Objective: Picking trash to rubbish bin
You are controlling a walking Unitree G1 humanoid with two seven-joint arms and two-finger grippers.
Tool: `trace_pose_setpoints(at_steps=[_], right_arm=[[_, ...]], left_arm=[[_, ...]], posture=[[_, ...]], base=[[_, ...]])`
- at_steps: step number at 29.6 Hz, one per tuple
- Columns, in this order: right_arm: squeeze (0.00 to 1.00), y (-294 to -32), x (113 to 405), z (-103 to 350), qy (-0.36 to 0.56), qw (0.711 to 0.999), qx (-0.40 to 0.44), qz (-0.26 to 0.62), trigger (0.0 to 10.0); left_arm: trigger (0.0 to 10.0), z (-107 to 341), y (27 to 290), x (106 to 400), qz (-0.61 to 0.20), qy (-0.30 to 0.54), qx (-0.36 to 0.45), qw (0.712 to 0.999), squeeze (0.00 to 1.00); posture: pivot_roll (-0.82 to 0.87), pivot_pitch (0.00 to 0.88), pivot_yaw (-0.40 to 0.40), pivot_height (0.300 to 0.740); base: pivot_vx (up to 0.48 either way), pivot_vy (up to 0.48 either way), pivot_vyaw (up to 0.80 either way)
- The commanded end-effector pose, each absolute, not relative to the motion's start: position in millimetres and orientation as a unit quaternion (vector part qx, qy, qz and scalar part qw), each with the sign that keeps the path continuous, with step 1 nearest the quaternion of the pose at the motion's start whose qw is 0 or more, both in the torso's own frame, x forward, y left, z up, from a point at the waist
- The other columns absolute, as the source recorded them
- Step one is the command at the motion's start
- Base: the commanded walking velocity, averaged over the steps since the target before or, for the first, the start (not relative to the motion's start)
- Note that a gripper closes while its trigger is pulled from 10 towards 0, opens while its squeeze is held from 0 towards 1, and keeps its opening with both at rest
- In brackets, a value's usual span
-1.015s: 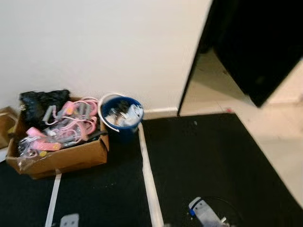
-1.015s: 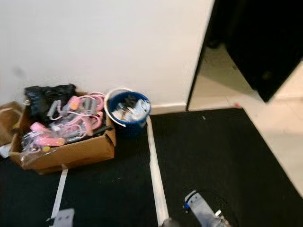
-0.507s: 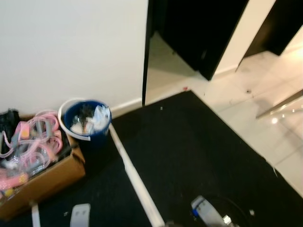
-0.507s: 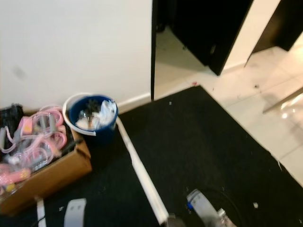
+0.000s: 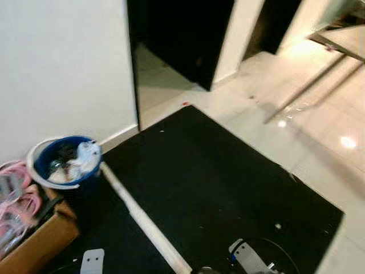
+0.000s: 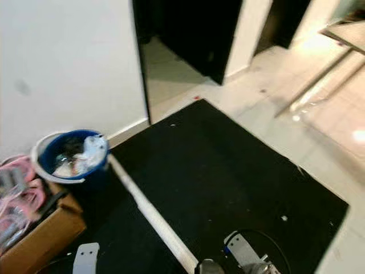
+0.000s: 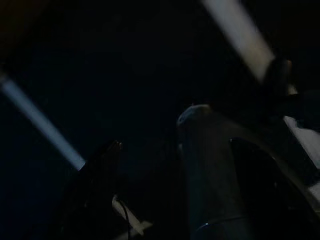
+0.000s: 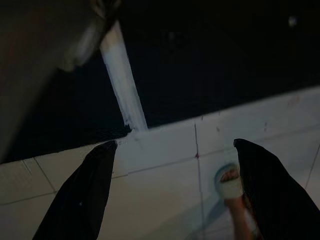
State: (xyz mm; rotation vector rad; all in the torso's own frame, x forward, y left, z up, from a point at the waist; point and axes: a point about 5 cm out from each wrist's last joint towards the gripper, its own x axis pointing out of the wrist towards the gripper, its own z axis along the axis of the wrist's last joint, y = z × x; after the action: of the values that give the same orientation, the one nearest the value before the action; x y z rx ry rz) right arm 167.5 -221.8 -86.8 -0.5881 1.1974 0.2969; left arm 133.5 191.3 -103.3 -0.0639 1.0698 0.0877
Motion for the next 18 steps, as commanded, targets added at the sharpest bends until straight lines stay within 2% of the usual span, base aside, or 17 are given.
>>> trace_pose_setpoints(at_steps=[1,18], right_arm=[[0.0,-218.2,164.7,-88.8,0.558,0.774,-0.265,0.138,10.0],[0.0,-218.2,171.9,-85.7,0.552,0.779,-0.265,0.137,10.0]], left_arm=[[10.0,-107.4,191.1,121.9,0.039,0.53,-0.025,0.847,0.0],[10.0,-107.1,192.1,122.4,0.039,0.53,-0.017,0.847,0.0]], posture=[[0.07,0.1,-0.005,0.74],[0.07,0.083,0.003,0.74]], base=[[0.0,0.0,-0.8],[0.0,0.0,-0.8]])
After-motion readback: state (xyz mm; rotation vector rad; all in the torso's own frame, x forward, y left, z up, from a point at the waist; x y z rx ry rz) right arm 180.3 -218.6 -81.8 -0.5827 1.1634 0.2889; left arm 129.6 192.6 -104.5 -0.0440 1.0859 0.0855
